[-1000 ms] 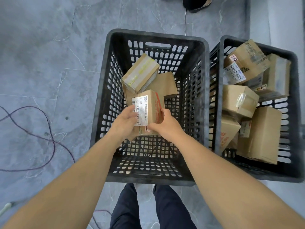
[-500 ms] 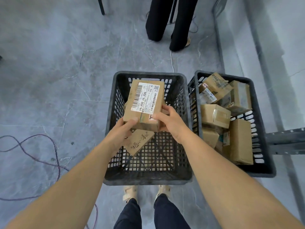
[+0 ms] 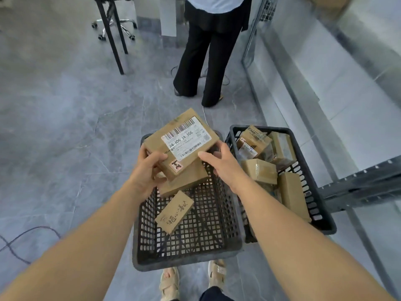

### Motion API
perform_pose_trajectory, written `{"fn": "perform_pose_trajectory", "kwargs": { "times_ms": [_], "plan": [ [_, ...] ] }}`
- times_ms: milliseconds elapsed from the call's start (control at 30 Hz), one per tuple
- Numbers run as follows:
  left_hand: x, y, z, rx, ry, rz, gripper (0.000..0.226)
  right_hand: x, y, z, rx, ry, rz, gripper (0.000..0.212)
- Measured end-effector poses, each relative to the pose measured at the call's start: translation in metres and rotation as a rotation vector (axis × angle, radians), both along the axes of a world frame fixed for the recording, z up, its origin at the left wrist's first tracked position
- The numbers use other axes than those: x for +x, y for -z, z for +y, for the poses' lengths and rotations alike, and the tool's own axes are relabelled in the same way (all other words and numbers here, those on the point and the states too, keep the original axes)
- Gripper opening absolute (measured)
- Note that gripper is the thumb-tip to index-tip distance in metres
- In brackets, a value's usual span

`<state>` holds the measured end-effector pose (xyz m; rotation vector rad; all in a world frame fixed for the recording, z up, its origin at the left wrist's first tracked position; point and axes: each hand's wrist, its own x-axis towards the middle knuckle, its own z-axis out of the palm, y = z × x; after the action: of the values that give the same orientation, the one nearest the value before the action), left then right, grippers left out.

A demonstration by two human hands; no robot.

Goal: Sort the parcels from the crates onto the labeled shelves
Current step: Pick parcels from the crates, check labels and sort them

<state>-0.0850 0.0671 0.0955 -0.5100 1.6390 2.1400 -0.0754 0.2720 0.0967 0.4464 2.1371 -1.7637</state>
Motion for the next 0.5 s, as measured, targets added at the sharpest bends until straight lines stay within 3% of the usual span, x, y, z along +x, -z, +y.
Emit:
{"fn": "perform_pose_trajectory", "kwargs": {
  "times_ms": [167,333,500],
  "plan": [
    [-0.012,-0.033,-0.009,-0.125,0.185,0.162,0.044,0.004,-0.033,0.015,0.15,-0.023,0.125,0.087],
    [-0.025,-0.059,-0.008,-0.229,0.434,0.221,0.089,0.012,-0.055,0.017,0.257,-0.178,0.117,0.084],
    [-0.032,-0.081,0.003,-0.297,0.664,0.298,0.09,0.03,-0.075,0.022,0.236,-0.343,0.032,0.082]
  ]
}}
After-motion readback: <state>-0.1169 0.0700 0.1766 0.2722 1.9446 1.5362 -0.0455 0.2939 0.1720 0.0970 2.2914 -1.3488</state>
